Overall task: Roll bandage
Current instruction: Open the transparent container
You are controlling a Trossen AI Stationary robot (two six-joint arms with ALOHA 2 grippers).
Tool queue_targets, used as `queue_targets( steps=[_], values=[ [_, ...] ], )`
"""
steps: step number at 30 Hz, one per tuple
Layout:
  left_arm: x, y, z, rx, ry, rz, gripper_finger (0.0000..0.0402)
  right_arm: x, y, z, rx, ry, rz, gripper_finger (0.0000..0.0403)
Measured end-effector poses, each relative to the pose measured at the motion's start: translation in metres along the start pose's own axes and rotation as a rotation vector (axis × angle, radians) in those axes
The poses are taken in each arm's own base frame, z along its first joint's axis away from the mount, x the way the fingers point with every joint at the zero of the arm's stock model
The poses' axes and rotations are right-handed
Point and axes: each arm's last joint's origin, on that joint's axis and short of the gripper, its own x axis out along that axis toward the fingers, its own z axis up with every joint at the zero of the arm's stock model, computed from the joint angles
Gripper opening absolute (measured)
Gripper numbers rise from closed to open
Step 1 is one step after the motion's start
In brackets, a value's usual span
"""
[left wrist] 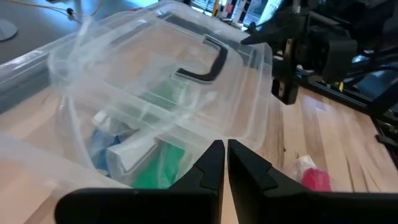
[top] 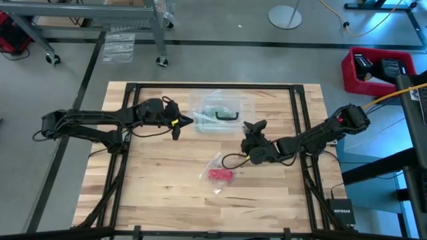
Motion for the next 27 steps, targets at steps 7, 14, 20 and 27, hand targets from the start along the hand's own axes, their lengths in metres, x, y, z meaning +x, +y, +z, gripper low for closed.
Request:
queue_targets(
  steps=[7,14,20,27],
  values=[
    [0.0,-0.005,-0.001,0.013,0.005,-0.02,0.0012,-0.002,-0.017,0.014,0.036,0.026,-0.093,0.0041],
    [0.0,-0.007,-0.002,0.032,0.008,-0.028,0.0012,-0.015,-0.048,0.026,0.072,0.028,-0.174,0.0041],
    [0.0,-0.007,-0.002,0.032,0.011,-0.027,0.0012,-0.037,-0.08,0.023,0.185,0.05,-0.276,0.0041],
    [0.0,-0.006,-0.003,0.01,0.024,-0.022,0.0012,-0.039,-0.096,0.003,0.367,0.041,-0.262,0.0041]
  ],
)
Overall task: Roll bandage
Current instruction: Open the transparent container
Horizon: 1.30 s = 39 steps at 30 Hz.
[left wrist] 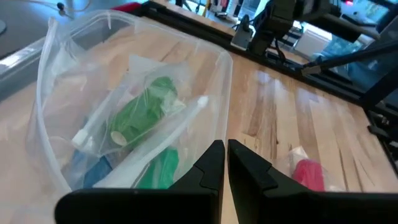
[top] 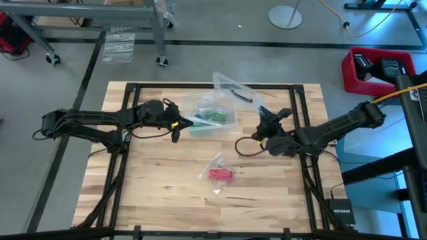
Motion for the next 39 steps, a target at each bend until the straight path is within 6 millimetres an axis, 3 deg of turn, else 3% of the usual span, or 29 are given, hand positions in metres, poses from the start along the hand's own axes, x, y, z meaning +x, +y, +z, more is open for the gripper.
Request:
queue_targets(
  steps=[6,12,20,32,39],
  values=[
    [0.004,0.001,0.005,-0.02,-0.073,0.04,0.0012,0.024,0.001,-0.031,0.107,0.153,0.127,0.0041],
    [0.021,0.007,-0.007,-0.036,0.006,0.08,0.0012,0.041,-0.002,-0.057,0.239,0.4,0.263,0.0042],
    [0.02,0.018,-0.014,-0.079,0.085,0.18,0.0012,0.039,0.0,-0.067,0.253,0.539,0.41,0.0042],
    [0.005,0.016,-0.012,-0.088,0.096,0.194,0.0012,0.03,-0.005,-0.082,0.332,0.756,0.413,0.0045],
    [0.005,0.016,-0.012,-0.066,0.091,0.193,0.0012,0.03,-0.009,-0.078,0.364,0.786,0.43,0.0045]
  ],
)
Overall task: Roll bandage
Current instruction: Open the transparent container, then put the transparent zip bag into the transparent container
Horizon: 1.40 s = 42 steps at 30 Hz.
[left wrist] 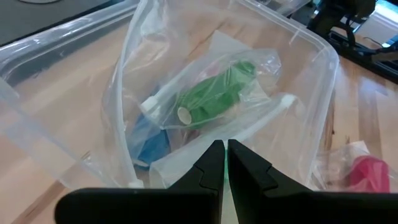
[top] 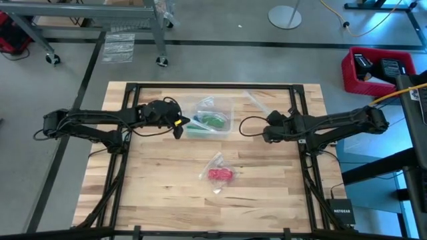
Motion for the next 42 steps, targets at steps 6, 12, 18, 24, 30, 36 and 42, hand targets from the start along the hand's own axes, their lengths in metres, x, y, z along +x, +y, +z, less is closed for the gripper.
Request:
queue_targets(
  steps=[6,12,18,24,30,36,42],
  values=[
    [0.0,-0.001,0.0,0.0,-0.001,-0.003,0.0012,-0.016,-0.004,0.011,0.02,0.008,0.029,0.0044],
    [0.0,-0.001,0.001,0.0,-0.013,-0.007,0.0012,-0.018,-0.004,0.013,0.022,0.007,0.042,0.0044],
    [0.0,-0.002,0.003,-0.002,-0.031,-0.014,0.0012,-0.009,0.001,0.008,0.028,-0.008,0.052,0.0053],
    [0.0,-0.002,0.003,-0.002,-0.03,-0.016,0.0012,-0.007,0.006,0.01,0.02,-0.003,0.112,0.0123],
    [0.0,-0.002,0.003,-0.002,-0.029,-0.016,0.0012,-0.007,0.008,0.011,0.008,0.014,0.156,0.0201],
    [0.0,-0.002,0.003,-0.002,-0.028,-0.016,0.0012,-0.017,0.01,0.017,-0.018,0.065,0.275,0.0247],
    [0.0,-0.002,0.003,-0.002,-0.027,-0.017,0.0012,-0.039,0.031,0.034,-0.091,-0.011,0.665,0.0258]
  ],
)
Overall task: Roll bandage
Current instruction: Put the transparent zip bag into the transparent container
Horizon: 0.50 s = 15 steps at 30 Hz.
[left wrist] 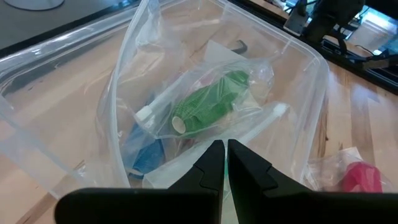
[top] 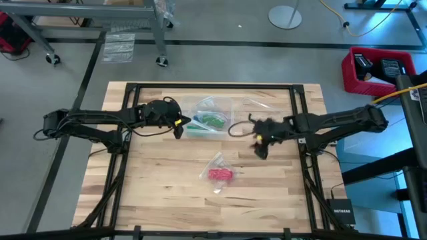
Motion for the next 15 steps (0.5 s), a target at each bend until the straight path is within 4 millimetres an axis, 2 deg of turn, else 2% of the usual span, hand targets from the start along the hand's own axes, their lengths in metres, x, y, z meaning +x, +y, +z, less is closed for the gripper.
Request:
queue_targets(
  steps=[3,5,11,15],
  values=[
    [0.0,-0.001,0.0,0.005,0.001,-0.004,0.0012,0.008,0.03,0.007,-0.173,-0.152,0.257,0.0258],
    [0.0,-0.003,-0.001,0.018,0.003,-0.011,0.0012,0.021,0.047,0.005,-0.299,-0.226,0.339,0.0259],
    [-0.001,-0.008,-0.003,0.051,0.008,-0.031,0.0012,0.063,0.081,-0.008,-0.586,-0.285,0.3,0.0259],
    [-0.001,-0.01,-0.003,0.072,0.011,-0.038,0.0012,0.089,0.095,-0.014,-0.67,-0.278,0.323,0.0259]
  ],
)
